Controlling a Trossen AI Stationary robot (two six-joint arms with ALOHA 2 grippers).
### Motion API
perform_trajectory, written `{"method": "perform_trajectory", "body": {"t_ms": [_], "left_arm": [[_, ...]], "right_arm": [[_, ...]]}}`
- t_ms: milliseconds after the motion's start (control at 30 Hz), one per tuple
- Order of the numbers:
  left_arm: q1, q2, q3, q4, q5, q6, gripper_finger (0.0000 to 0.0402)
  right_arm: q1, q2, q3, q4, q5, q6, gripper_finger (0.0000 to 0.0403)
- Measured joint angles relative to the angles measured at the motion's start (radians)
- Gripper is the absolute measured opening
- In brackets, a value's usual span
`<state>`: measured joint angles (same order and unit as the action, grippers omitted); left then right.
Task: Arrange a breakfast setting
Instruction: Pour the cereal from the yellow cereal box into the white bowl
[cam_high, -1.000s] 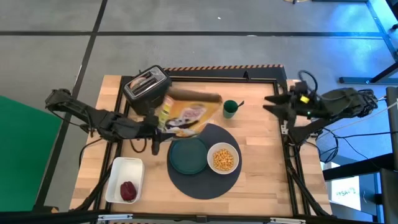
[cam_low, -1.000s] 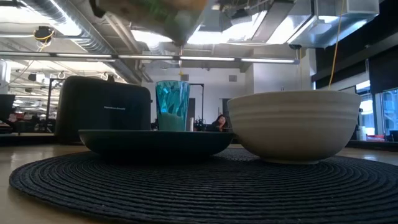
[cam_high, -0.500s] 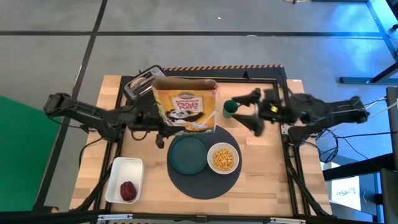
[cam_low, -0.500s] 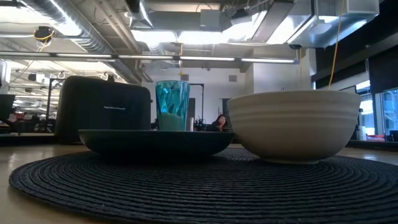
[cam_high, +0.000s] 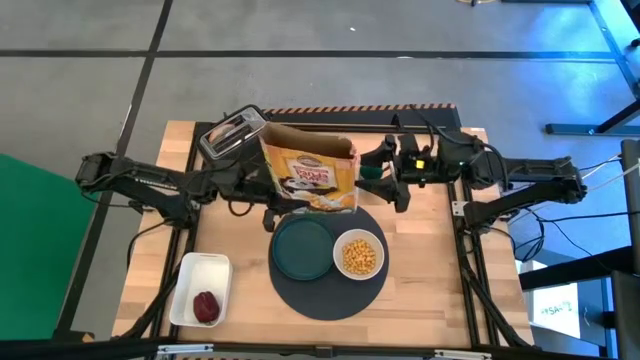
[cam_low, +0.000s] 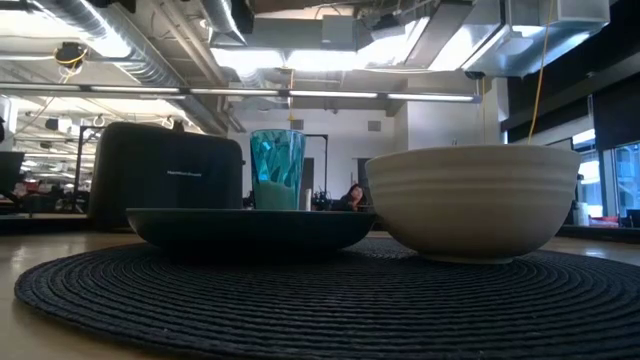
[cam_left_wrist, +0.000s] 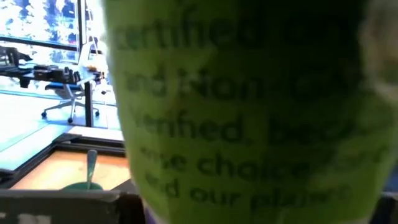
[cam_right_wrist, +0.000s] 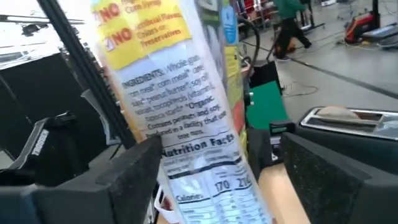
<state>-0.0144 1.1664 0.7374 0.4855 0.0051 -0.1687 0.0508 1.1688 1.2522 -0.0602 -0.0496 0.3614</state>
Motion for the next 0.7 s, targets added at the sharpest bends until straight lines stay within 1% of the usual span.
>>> {"method": "perform_trajectory", "body": {"t_ms": [67, 167, 233, 333, 433, 500, 600, 667, 700], "left_arm": [[0.009, 0.0, 0.0, -0.006, -0.005, -0.005, 0.0166], [0.024, -0.006, -0.001, -0.009, 0.014, -0.004, 0.0166], [0.028, -0.014, -0.001, -0.006, 0.03, -0.008, 0.0166], [0.03, -0.019, 0.005, -0.009, 0.035, -0.008, 0.0166], [0.027, -0.019, 0.025, -0.053, 0.038, -0.007, 0.0166], [0.027, -0.007, 0.04, -0.085, 0.043, 0.007, 0.0166], [0.028, 0.008, 0.055, -0.131, 0.056, 0.037, 0.0167], [0.028, 0.014, 0.064, -0.139, 0.063, 0.042, 0.0167], [0.028, 0.015, 0.064, -0.144, 0.065, 0.043, 0.0167]], "right_arm": [[0.001, -0.009, 0.0, 0.0, -0.016, -0.009, 0.0303], [0.001, -0.02, 0.0, -0.002, -0.017, -0.03, 0.0304], [0.001, -0.028, 0.0, -0.001, -0.015, -0.032, 0.0315], [0.001, -0.029, 0.001, 0.007, -0.004, -0.033, 0.0344], [0.001, 0.005, 0.001, 0.057, 0.021, -0.046, 0.037], [0.001, 0.036, 0.001, 0.081, 0.041, -0.048, 0.0376], [0.001, 0.06, 0.0, 0.089, 0.112, -0.022, 0.0365], [0.001, 0.06, 0.0, 0.078, 0.139, -0.01, 0.0336], [0.001, 0.06, 0.0, 0.077, 0.143, -0.01, 0.0314]]}}
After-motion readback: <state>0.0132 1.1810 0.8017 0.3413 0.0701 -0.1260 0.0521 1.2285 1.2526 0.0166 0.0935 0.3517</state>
